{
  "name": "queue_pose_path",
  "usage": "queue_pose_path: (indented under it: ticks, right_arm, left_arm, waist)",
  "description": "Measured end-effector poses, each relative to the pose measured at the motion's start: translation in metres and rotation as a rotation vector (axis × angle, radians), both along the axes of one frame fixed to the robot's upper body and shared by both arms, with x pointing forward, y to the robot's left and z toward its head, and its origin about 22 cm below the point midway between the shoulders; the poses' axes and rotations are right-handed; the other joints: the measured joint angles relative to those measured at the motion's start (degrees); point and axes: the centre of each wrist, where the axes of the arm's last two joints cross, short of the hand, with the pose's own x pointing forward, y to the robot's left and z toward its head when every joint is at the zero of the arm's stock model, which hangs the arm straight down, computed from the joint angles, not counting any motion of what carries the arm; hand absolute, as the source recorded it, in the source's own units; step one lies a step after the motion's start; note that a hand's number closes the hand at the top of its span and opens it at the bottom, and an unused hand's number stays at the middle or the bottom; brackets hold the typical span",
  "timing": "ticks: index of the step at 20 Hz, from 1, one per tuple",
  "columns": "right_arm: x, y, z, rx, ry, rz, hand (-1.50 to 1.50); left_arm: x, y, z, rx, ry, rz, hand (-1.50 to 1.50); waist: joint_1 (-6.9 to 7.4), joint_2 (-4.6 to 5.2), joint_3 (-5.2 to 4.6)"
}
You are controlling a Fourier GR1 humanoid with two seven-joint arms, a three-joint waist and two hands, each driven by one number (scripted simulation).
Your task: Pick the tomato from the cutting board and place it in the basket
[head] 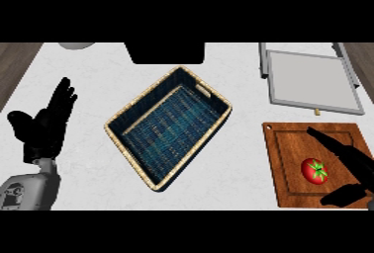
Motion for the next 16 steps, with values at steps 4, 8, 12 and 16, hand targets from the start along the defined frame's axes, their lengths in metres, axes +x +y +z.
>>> queue_pose_path:
  ticks: [4,8,12,16]
  right_arm:
    - [0.003,0.006,-0.004,-0.016,0.010,0.005,-1.50]
    - [0.009,0.011,-0.011,-0.028,0.026,0.010,-1.50]
    - [0.008,0.007,-0.022,-0.050,0.059,0.057,1.50]
    - [0.010,0.004,-0.024,-0.093,0.049,0.137,1.50]
  left_arm:
    - [0.000,0.006,0.002,-0.003,0.001,0.005,0.00]
    - [0.000,0.002,-0.002,-0.004,0.004,0.006,0.00]
    - [-0.001,0.000,0.003,-0.003,0.008,0.004,0.00]
    - [-0.003,-0.001,0.007,0.001,0.001,0.000,0.00]
  waist:
    - [-0.01,-0.03,-0.08]
    - [-0.02,-0.06,-0.20]
    - [0.01,-0.11,-0.33]
    - [0.13,-0.34,-0.52]
